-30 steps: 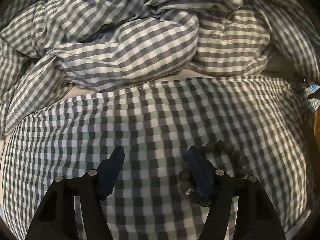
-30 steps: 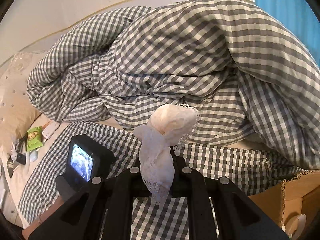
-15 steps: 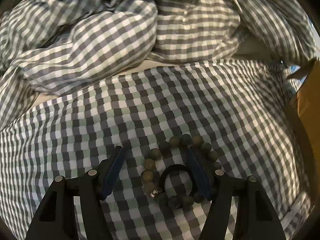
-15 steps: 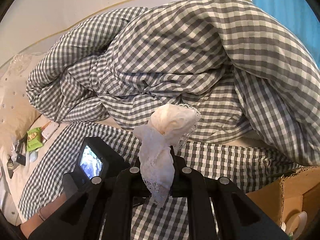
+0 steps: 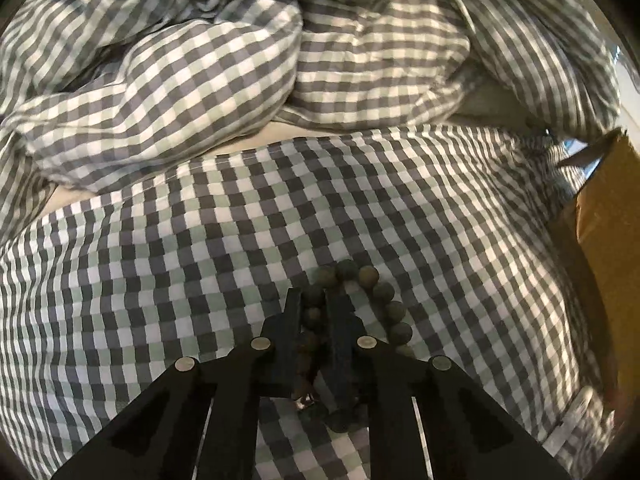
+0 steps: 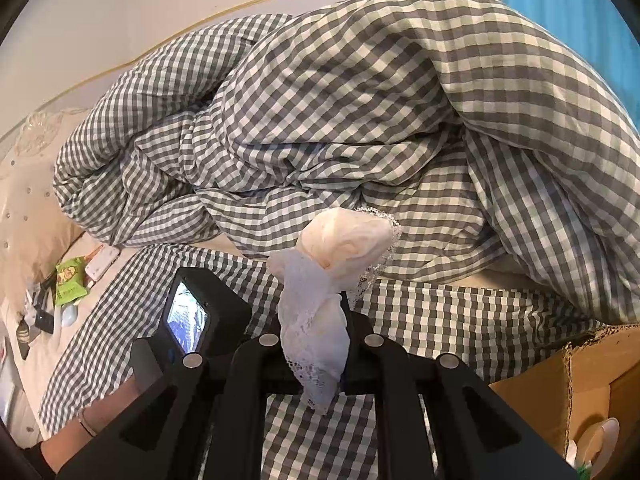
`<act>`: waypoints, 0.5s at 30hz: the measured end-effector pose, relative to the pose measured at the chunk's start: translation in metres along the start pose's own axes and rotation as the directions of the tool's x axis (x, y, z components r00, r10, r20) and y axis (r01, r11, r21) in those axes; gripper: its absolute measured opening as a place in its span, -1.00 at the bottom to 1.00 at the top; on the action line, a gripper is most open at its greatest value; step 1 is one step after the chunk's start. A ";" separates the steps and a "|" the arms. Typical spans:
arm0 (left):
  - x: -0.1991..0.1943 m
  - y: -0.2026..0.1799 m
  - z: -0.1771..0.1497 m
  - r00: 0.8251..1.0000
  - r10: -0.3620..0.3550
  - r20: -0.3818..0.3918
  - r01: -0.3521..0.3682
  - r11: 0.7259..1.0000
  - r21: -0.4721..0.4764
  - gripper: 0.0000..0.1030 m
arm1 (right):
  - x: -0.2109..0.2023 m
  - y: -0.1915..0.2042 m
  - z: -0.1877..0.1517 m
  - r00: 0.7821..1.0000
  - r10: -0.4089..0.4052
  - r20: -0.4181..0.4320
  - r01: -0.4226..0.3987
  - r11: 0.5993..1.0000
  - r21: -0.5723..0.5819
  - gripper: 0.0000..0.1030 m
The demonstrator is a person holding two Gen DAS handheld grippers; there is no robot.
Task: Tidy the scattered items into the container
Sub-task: 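Lift the bead bracelet with the left gripper while the right gripper lifts the cloth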
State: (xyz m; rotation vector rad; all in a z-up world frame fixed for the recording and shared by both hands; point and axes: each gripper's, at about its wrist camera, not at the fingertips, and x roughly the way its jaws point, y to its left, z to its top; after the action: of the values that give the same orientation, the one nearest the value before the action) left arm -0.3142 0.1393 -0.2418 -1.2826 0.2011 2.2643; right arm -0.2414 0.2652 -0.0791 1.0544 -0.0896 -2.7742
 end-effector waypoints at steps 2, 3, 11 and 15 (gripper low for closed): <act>-0.004 0.001 -0.003 1.000 0.003 0.007 -0.003 1.000 -0.002 -0.81 | -0.004 -0.001 0.000 1.000 -0.001 0.008 0.001 1.000 0.002 -0.80; -0.009 0.001 -0.005 1.000 0.006 0.011 -0.006 1.000 0.001 -0.81 | -0.006 -0.001 0.000 1.000 -0.002 0.011 0.002 1.000 0.003 -0.80; -0.070 -0.001 -0.009 0.994 0.021 0.109 -0.020 1.000 -0.006 -0.80 | -0.028 0.001 -0.001 0.999 -0.002 0.043 0.001 1.000 0.010 -0.80; -0.103 -0.012 -0.008 0.987 0.028 0.160 -0.029 1.000 0.003 -0.81 | -0.045 0.001 -0.002 0.998 -0.005 0.062 0.004 1.000 0.020 -0.80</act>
State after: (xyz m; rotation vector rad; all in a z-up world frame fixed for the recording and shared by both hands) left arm -0.2597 0.1083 -0.1587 -1.0946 0.1687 2.3766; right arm -0.2065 0.2728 -0.0513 0.9749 -0.1230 -2.8161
